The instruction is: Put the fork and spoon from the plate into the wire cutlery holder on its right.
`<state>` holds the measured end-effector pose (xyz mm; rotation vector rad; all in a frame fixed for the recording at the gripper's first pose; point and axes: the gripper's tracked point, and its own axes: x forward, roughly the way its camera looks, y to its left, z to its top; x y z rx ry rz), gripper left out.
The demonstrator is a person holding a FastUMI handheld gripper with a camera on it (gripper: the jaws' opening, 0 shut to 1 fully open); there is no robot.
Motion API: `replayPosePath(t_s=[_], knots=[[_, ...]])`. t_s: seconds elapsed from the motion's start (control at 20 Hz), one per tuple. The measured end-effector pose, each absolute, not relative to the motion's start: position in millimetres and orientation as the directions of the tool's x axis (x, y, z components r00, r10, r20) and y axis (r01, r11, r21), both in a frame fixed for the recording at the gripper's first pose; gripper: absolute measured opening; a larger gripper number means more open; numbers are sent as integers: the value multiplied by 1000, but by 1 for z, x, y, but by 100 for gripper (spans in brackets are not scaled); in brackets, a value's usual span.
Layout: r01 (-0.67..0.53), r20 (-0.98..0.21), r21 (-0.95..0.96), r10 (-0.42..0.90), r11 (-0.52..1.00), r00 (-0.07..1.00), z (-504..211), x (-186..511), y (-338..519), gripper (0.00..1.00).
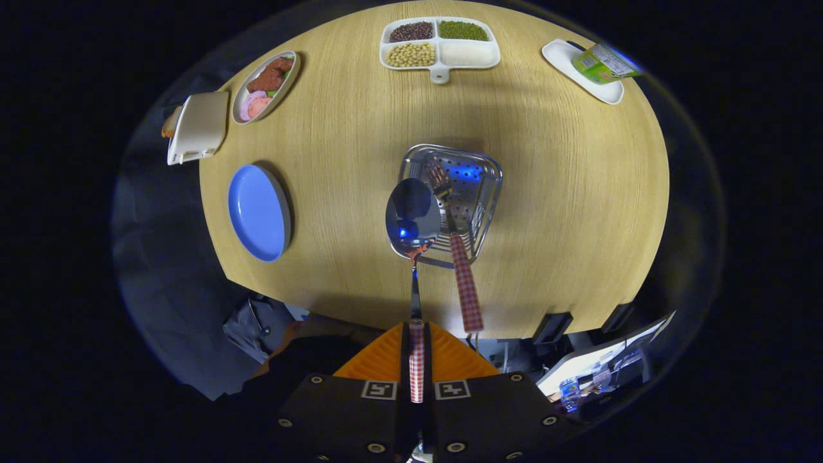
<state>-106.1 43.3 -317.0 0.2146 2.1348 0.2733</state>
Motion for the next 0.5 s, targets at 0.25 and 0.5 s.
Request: replayPosePath(t_s=[0.25,0.5], knots=[[6,-735,256,198,967,-648,-319,-101,32,7],[-29,-686,236,145,971,-713,-332,-99,39,7]])
